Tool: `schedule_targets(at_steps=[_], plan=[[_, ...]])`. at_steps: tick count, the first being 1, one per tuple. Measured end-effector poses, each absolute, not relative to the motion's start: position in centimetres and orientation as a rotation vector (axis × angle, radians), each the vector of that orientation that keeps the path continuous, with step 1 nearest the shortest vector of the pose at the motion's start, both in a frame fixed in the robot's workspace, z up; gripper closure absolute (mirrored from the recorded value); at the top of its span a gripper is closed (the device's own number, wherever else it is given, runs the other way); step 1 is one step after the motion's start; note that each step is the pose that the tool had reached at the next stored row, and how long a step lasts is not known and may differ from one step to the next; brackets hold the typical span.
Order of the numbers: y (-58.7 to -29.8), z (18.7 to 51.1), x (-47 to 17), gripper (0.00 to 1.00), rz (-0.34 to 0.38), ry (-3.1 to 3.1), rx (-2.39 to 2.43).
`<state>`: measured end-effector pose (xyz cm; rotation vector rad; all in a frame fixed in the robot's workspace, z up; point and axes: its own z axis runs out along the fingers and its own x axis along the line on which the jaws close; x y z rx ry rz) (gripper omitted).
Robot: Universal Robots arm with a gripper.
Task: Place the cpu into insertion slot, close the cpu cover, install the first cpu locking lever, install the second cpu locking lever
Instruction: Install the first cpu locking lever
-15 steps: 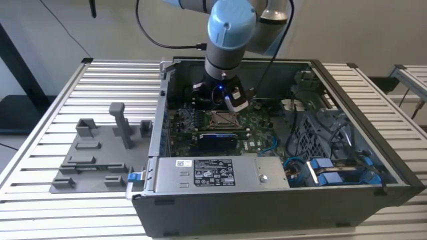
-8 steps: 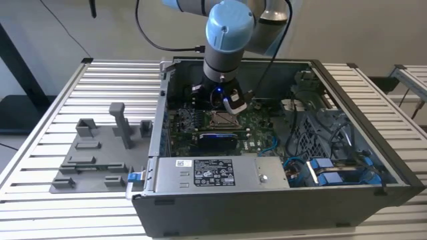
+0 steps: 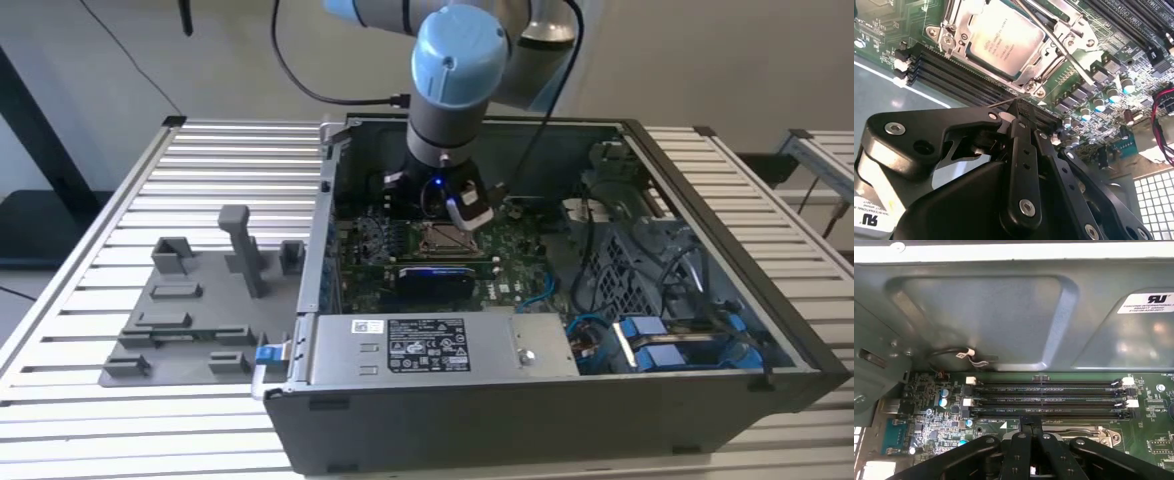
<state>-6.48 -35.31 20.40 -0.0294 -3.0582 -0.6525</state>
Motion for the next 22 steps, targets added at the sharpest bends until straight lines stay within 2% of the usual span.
schedule_targets(at_steps=[22], plan=[[-35.1,19.2,-4.7,0.89,-0.652,-3.058,-0.029]])
